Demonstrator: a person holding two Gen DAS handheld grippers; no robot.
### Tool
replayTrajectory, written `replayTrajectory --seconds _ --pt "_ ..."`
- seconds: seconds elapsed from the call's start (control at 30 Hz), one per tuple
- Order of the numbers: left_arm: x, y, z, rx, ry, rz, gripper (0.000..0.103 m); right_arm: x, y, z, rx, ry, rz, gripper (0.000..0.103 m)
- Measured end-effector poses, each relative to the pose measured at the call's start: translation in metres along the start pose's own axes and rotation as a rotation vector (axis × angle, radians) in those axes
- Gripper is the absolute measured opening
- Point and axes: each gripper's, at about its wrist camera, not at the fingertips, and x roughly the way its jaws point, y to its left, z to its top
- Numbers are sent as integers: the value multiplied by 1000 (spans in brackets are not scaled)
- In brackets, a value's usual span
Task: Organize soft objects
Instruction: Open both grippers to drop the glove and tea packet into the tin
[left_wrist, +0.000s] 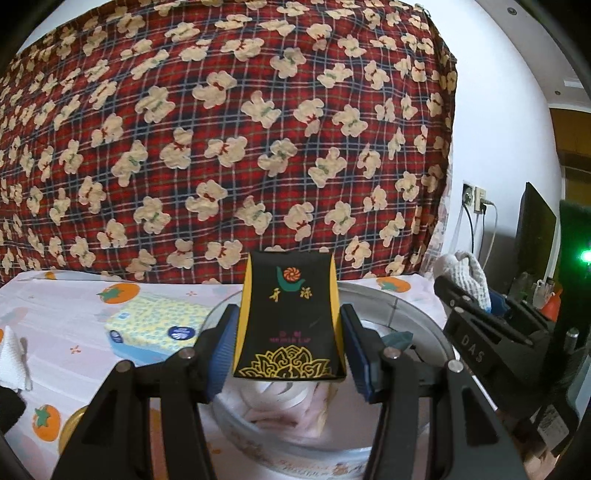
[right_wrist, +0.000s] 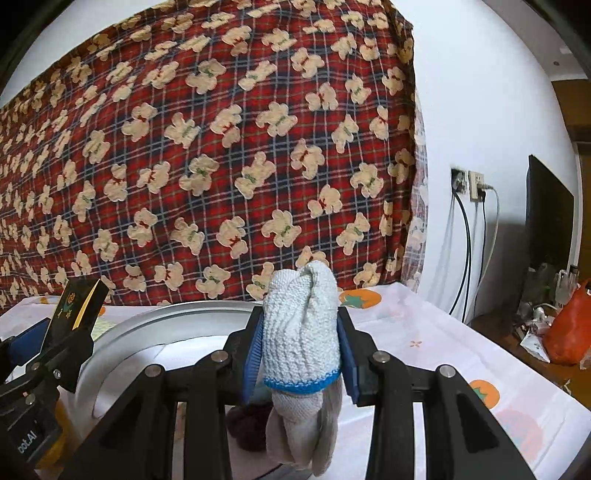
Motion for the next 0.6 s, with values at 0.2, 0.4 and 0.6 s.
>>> replayTrajectory --seconds 0.2,0.4,0.6 --pt "18 -10 0 11 30 2 54 22 0 -2 0 70 21 40" --pt "36 -10 -2 13 89 8 54 40 7 -4 -24 120 50 40" --pt "48 -6 -7 9 146 42 54 56 11 -7 -23 181 86 40"
